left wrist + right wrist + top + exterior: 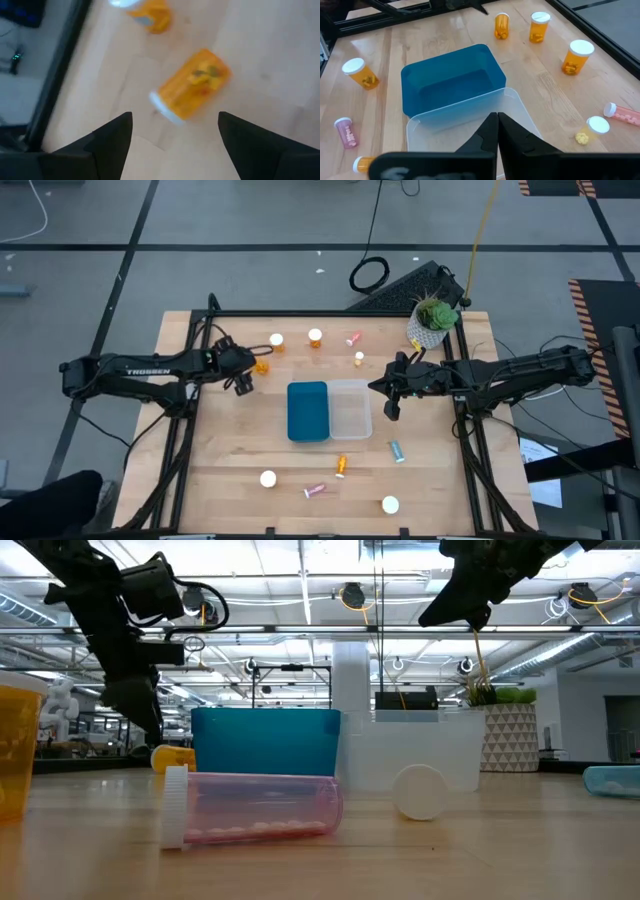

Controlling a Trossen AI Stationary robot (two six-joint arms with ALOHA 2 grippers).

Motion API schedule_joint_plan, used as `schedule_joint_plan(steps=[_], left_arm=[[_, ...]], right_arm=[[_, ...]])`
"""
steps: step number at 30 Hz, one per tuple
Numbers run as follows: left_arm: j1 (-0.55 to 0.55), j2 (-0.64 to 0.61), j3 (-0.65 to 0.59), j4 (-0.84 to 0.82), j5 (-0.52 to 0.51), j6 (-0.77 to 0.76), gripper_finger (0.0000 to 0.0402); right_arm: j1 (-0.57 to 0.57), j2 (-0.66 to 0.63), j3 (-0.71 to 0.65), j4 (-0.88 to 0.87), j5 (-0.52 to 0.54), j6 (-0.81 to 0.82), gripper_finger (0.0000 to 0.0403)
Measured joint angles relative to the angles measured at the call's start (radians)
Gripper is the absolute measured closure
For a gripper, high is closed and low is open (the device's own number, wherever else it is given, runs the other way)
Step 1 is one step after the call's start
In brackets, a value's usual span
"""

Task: Pick and place medicine bottles into bin by pill shape (circle, oval)
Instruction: Put the large orange pill bottle into the blue transparent bin

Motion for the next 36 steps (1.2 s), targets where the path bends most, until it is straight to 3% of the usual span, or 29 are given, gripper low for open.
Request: schedule_joint_plan(steps=[9,19,27,36], left_arm=[[0.073,0.013,0.000,0.010,0.051,-0.048,0.0105],[0.098,0.142,0.000,0.054,0.107,-0.064,0.0105],[0.088,0.176,0.016,0.054,0.301,-0.126,0.0105],[0.027,0.176,0.149,-0.165,0.306,-0.196,0.0105]], right_arm=[[0.000,0.000,0.000,0.000,0.000,-0.014,0.0403],[0.000,0.000,0.000,0.000,-0.001,-0.015,0.0403],[0.000,0.000,0.000,0.000,-0.001,-0.022,0.0403],[0.000,0.000,0.000,0.000,-0.001,-0.022,0.0403]])
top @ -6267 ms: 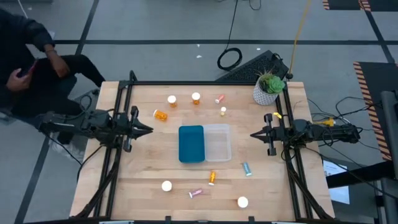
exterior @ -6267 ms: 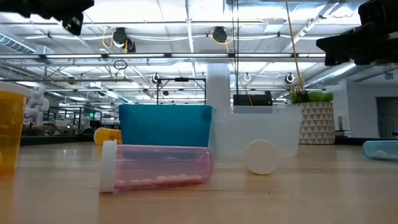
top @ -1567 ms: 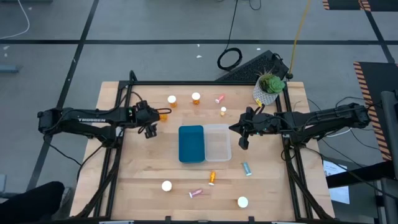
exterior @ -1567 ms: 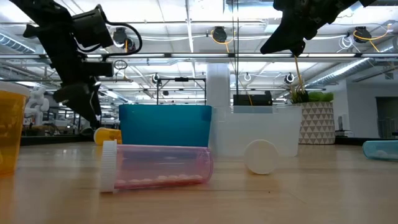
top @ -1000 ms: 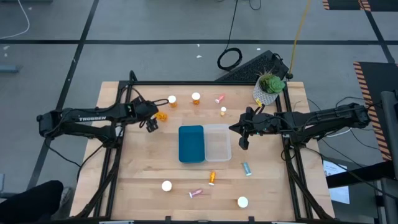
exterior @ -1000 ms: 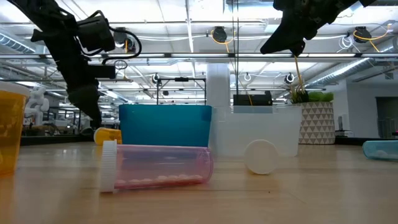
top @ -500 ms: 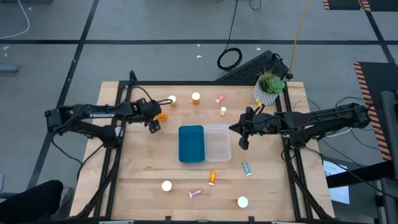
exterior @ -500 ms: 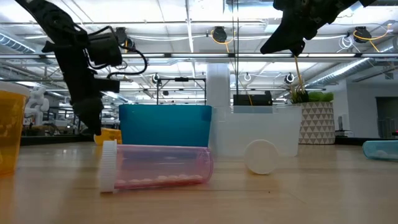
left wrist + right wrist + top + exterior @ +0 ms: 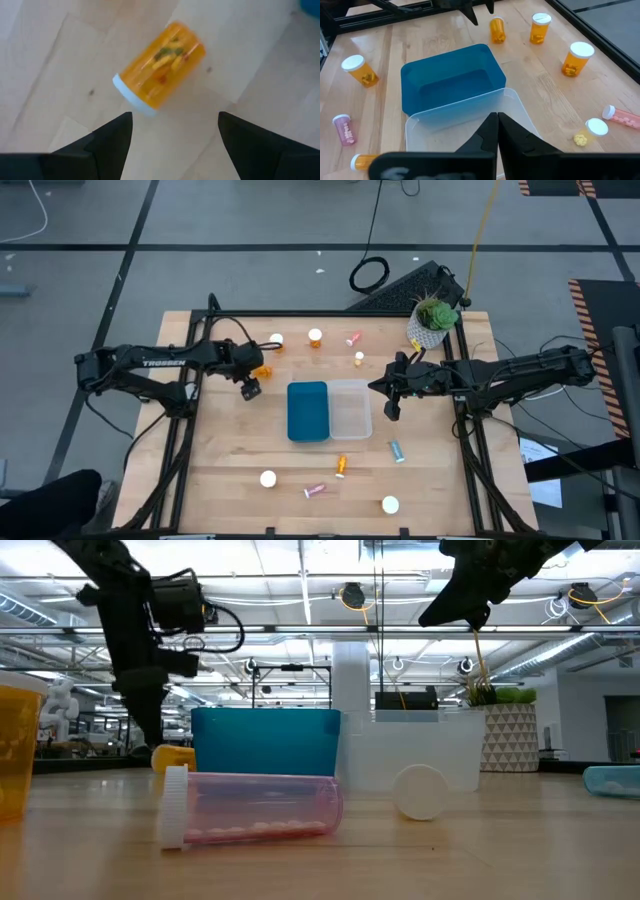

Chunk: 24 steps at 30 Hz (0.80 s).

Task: Pick and place medicine bottles into bin by pill shape (circle, oval)
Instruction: Put the large orange pill bottle into the blue transparent bin

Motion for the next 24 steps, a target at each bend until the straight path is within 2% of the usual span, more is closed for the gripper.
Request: schedule_joint_plan(steps=[7,10,14,19,24], left_arm=[[-0.085,0.005,0.022,0.045,-0.156,0.154,0.0105],[-0.116,0.009,0.020,0.046,-0.186,0.231,0.0105],[-0.116,0.008,0.020,0.101,-0.193,0.310,0.0105],[-0.096,0.008,0.020,0.049,-0.156,0.367,0.0101],[-0.076,0.008,0.020,0.051,-0.154,0.438,0.0080]], right_arm=[[0.000,0.000,0.000,0.000,-0.001,0.000,0.0403],[0.000,0.000,0.000,0.000,-0.003,0.000,0.0403],[0.000,0.000,0.000,0.000,-0.003,0.000,0.0403],[0.000,0.000,0.000,0.000,-0.024,-0.018,0.0403],[0.000,0.000,0.000,0.000,-0.029,-0.022,0.0403]])
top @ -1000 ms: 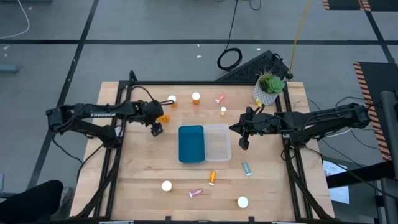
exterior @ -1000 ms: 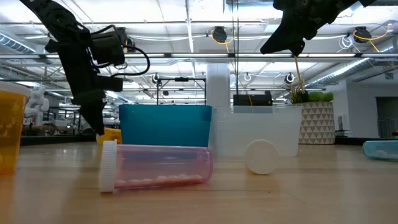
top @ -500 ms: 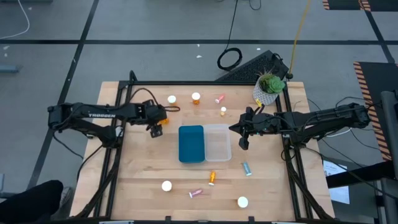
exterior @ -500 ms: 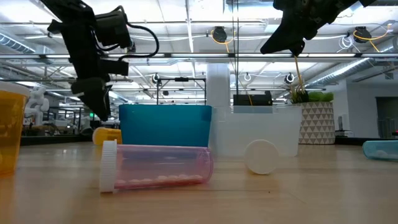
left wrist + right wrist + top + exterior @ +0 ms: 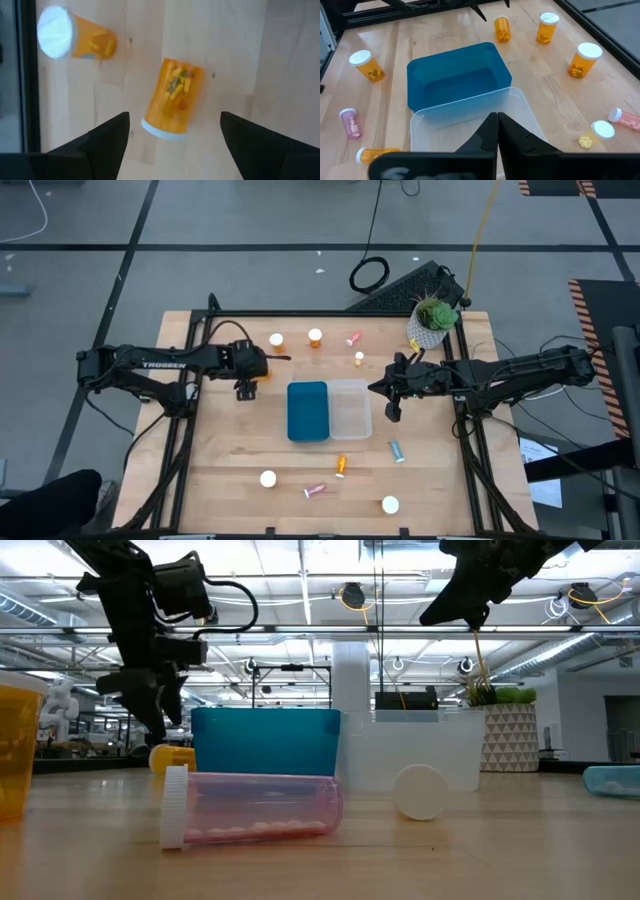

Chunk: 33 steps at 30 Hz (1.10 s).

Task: Pick and place medicine bottles into bin by pill shape (circle, oval)
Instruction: Put the large orange pill bottle into the blue transparent bin

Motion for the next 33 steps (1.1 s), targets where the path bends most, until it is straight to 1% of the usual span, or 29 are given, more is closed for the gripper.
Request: schedule_joint_plan(steps=[3,6,13,19,23,28,33], left_arm=[[0.015,0.021,0.000,0.024,0.005,0.060,0.0064],[0.034,0.050,0.000,0.003,0.008,0.094,0.0054],[0.043,0.172,0.000,0.019,0.013,0.146,0.0064],[0.043,0.224,0.000,0.029,0.002,0.143,0.0080],[0.043,0.224,0.000,0.031,-0.005,0.137,0.0093],[0.044,0.224,0.000,0.030,-0.006,0.082,0.0106],[0.044,0.224,0.000,0.042,-0.013,0.014,0.0098]], right_arm=[[0.000,0.000,0.000,0.000,0.000,0.000,0.0403],[0.000,0.000,0.000,0.000,0.000,0.000,0.0403],[0.000,0.000,0.000,-0.002,-0.001,-0.005,0.0403],[0.000,0.000,0.000,-0.002,-0.001,-0.008,0.0403],[0.000,0.000,0.000,-0.001,-0.001,-0.008,0.0403],[0.000,0.000,0.000,-0.001,-0.001,-0.008,0.0403],[0.000,0.000,0.000,-0.001,-0.001,-0.008,0.0403]])
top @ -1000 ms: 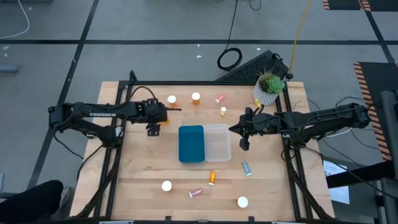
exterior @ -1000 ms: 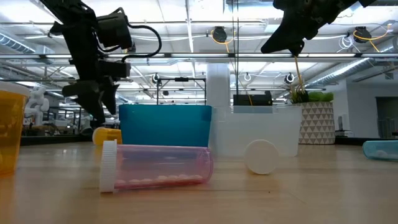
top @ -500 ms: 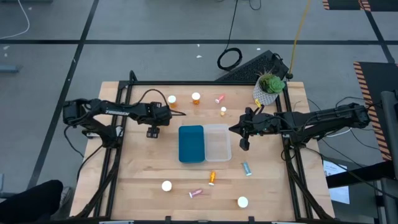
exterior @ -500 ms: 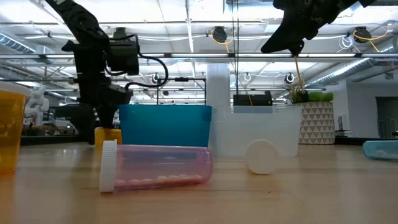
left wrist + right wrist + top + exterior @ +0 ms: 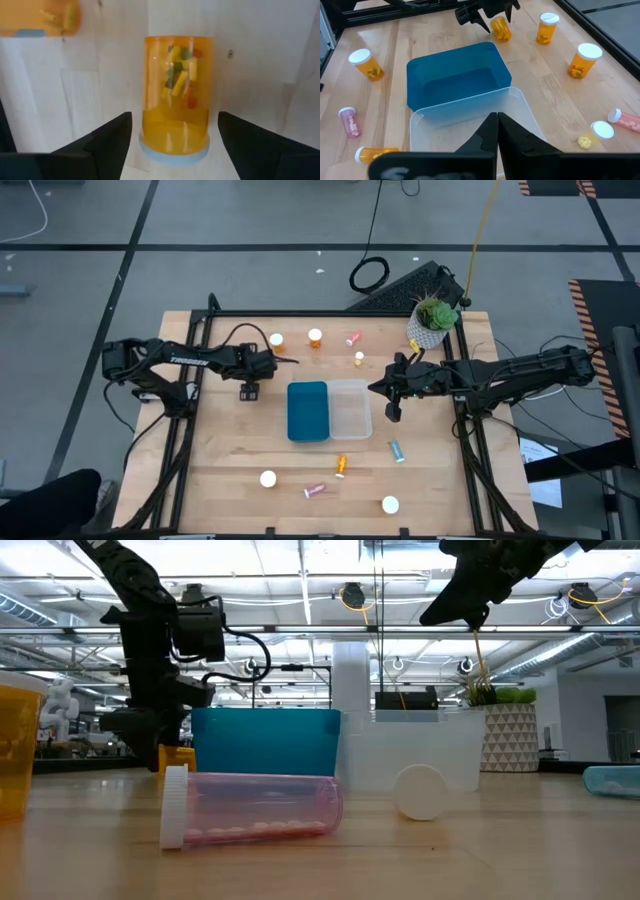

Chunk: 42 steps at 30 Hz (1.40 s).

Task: Pick and place medicine bottles into bin by pill shape (circle, oval)
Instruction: Put the large orange pill bottle into the blue transparent bin

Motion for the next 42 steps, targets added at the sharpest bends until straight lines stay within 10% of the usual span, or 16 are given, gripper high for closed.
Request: schedule_joint_plan(steps=[11,42], left_arm=[[0.000,0.000,0.000,0.019,0.001,-0.133,0.0044],[0.115,-0.122,-0.131,0.117,0.171,0.028,0.0076]], right_arm=[[0.000,0.000,0.000,-0.002,0.000,0.000,0.0403],[0.035,0.000,0.000,-0.002,-0.023,0.001,0.0403]])
